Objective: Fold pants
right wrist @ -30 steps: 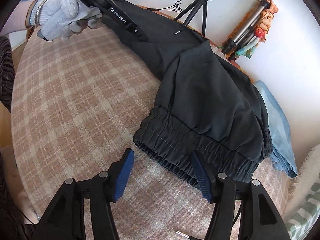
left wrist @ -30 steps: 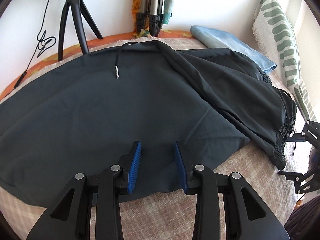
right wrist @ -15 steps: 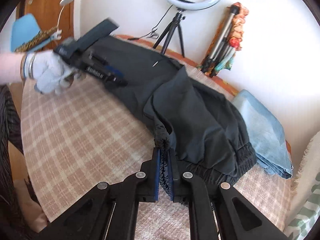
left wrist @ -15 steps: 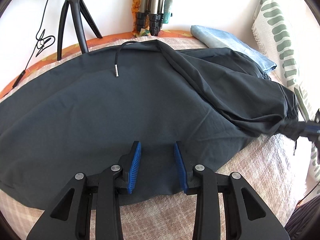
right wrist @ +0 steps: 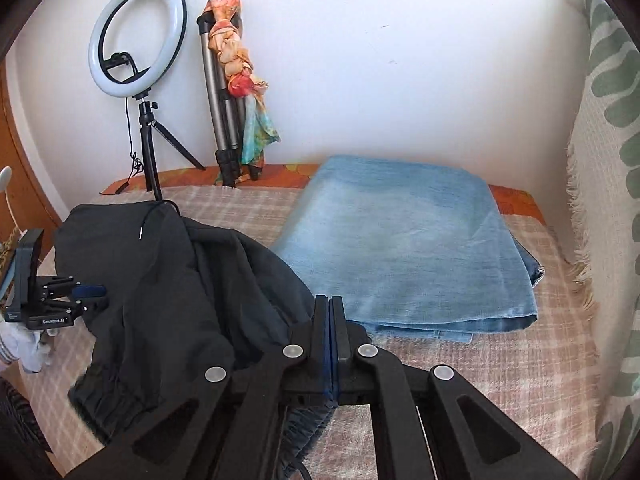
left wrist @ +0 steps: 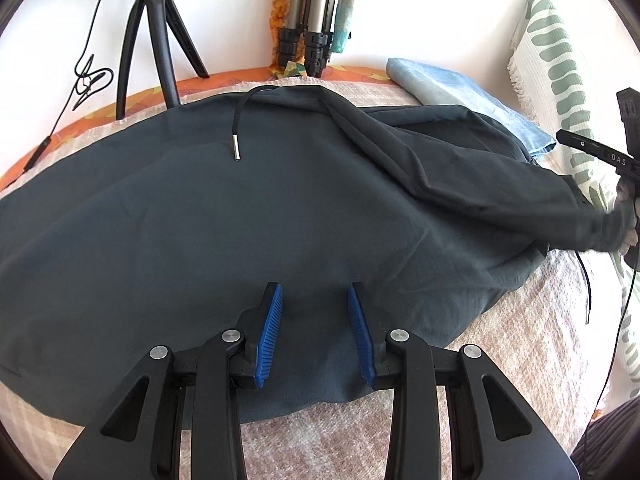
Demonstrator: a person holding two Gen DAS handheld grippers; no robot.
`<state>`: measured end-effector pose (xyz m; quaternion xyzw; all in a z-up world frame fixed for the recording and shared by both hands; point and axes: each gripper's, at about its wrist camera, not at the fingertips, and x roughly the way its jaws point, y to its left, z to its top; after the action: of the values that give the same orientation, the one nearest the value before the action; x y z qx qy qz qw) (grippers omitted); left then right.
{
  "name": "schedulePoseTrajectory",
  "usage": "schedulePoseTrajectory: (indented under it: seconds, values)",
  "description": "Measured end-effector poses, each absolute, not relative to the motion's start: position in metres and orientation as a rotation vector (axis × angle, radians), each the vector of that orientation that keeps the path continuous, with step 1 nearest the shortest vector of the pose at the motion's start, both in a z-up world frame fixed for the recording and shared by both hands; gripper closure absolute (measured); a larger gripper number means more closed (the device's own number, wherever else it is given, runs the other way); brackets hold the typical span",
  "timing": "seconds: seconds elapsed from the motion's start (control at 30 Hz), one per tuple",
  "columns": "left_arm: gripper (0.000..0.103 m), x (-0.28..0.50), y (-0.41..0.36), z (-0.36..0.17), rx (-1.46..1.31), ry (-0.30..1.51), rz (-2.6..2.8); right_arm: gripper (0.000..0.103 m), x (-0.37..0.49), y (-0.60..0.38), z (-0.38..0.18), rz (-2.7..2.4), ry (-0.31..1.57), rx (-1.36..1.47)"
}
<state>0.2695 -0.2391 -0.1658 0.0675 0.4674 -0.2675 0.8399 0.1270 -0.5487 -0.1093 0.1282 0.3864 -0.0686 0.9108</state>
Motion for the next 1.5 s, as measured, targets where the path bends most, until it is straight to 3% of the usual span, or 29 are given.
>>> schedulePoseTrajectory:
  seconds: [0.17, 0.47, 0.6, 0.7, 0.83, 0.9, 0.97, 1.1, 1.37, 1.5]
  values:
    - [0.071, 0.269, -0.237, -0.166, 0.135, 0.989, -0.572, 0.096, 0.094, -0.535, -0.105, -0.054, 0.767, 0.277]
    - [0.071, 0.273, -0.240, -0.168, 0.127, 0.989, -0.557, 0.068, 0.057, -0.434, -0.112, 0.163, 0.885, 0.019]
    - [0.071, 0.275, -0.239, -0.168, 0.114, 0.998, -0.552, 0.063, 0.060, -0.392, -0.131, 0.252, 0.946, -0.093]
    - [0.071, 0.274, -0.238, -0.168, 0.117, 0.999, -0.554, 0.047, 0.067, -0.363, -0.153, 0.275, 0.993, -0.191]
    - [0.071, 0.274, -0.238, -0.168, 0.118, 0.998, -0.559, 0.037, 0.068, -0.333, -0.176, 0.275, 1.014, -0.352]
    - [0.071, 0.275, -0.237, -0.168, 0.109, 1.003, -0.563, 0.041, 0.068, -0.330, -0.176, 0.259, 0.987, -0.374]
    - [0.071, 0.275, -0.236, -0.168, 0.104, 1.004, -0.566, 0.064, 0.075, -0.336, -0.175, 0.209, 1.000, -0.349]
    - [0.071, 0.272, -0.236, -0.166, 0.114, 0.999, -0.575, 0.093, 0.075, -0.345, -0.163, 0.200, 0.978, -0.327]
    - [0.071, 0.260, -0.239, -0.141, 0.142, 0.915, -0.595, 0.095, 0.084, -0.437, -0.082, 0.077, 0.768, -0.027]
    - [0.071, 0.257, -0.243, -0.131, 0.143, 0.878, -0.599, 0.095, 0.105, -0.505, -0.080, -0.013, 0.757, 0.150]
